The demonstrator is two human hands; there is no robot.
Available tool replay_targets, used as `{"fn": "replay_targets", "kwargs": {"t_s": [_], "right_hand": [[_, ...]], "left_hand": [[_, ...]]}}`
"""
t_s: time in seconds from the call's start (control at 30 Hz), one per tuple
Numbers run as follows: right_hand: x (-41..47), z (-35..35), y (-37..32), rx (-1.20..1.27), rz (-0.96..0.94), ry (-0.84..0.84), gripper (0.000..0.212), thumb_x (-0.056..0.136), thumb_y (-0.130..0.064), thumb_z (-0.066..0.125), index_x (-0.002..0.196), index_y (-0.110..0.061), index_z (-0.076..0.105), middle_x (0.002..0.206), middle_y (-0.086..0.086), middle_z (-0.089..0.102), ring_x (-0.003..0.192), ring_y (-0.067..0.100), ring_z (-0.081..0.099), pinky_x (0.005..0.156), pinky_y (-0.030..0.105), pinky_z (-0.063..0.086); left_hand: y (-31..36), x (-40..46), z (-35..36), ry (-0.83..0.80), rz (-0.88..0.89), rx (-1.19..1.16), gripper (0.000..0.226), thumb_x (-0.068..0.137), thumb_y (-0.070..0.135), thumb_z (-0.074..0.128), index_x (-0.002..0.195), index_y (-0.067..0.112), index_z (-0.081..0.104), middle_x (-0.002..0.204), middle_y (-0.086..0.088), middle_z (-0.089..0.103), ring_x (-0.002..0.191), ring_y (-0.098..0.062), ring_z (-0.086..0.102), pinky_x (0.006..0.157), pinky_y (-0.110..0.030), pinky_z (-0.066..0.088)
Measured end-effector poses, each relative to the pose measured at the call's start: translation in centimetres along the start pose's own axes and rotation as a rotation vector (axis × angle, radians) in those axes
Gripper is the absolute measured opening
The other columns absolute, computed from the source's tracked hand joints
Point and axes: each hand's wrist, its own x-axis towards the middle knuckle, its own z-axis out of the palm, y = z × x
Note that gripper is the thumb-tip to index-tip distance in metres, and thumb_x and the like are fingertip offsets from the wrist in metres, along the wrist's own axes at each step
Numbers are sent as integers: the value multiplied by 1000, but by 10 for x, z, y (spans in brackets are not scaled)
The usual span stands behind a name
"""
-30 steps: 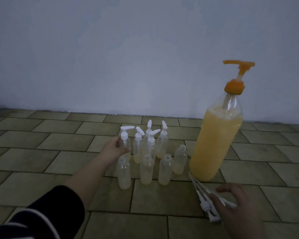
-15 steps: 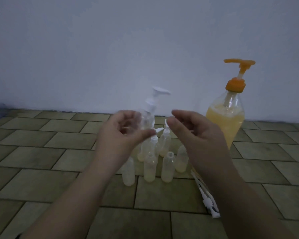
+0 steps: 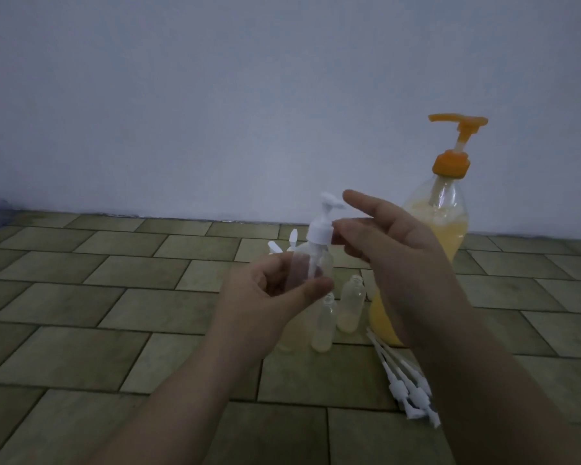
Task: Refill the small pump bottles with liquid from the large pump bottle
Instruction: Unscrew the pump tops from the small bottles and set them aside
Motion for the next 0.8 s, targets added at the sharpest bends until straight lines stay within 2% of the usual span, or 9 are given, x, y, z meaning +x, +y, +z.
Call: {"fn": "replay_targets", "kwargs": {"t_s": [0.1,0.23,0.3,0.37,0.5,0.6,0.7,0.77,0.8], "right_hand": [[-4,3,1,38,7,-26,80,59,-30,74,133,-25,44,84,3,73,82,13,70,69,21,55],[0,-7,2,52,-42,104,87,47,-26,81,128,-23,50,85,0,67,86,18,66,74,29,57],[-1,-9,3,-3,-72,143,81,52,-22,84,126,-22,52,81,1,67,86,22,66,80,38,57],[-2,-7,4,-90,-113,126,73,61,-18,83,127,-23,53,80,1,70,84,21,68,80,39,56],[-1,-9,-10,6,-209,62,52,71,-10,71,119,-21,57,79,-1,73,79,12,70,71,21,54],[3,-32,-30,118,-348,245,40,67,-12,66,105,-21,60,78,-1,72,85,11,70,76,18,53],[7,-73,-33,24,-455,408,48,67,-37,71,111,-23,56,90,-10,69,94,2,65,81,15,51],[4,-110,-10,-98,-359,504,78,63,-63,70,124,-17,51,96,-15,61,94,-7,61,75,9,49],[-1,-125,5,-166,-284,531,80,63,-66,70,126,-21,50,97,-14,60,94,-3,61,71,13,51]], "left_hand": [[2,-3,10,-97,75,118,35,68,36,76,99,21,72,91,4,74,88,-11,69,77,-29,57],[4,-3,13,-9,89,49,39,65,36,80,99,20,72,88,2,74,85,-12,70,72,-26,56],[3,-2,12,29,53,41,40,62,37,74,99,20,72,86,5,74,82,-8,70,69,-20,55],[3,-1,13,6,69,133,39,61,41,73,98,28,71,87,10,74,83,-5,68,72,-20,56],[-1,1,12,-43,46,198,44,62,47,77,103,32,69,93,14,73,90,-2,67,80,-28,57],[-3,6,-3,7,9,243,47,57,53,80,100,35,70,93,13,73,90,-4,67,83,-36,57],[1,13,-28,152,0,163,35,59,45,78,91,32,71,89,8,74,85,-9,69,76,-30,56],[2,21,-50,285,21,74,27,68,30,75,94,26,70,90,4,74,83,-8,68,70,-22,54],[-1,26,-61,345,31,65,24,72,23,74,95,25,69,91,3,73,84,-8,68,70,-21,54]]}}
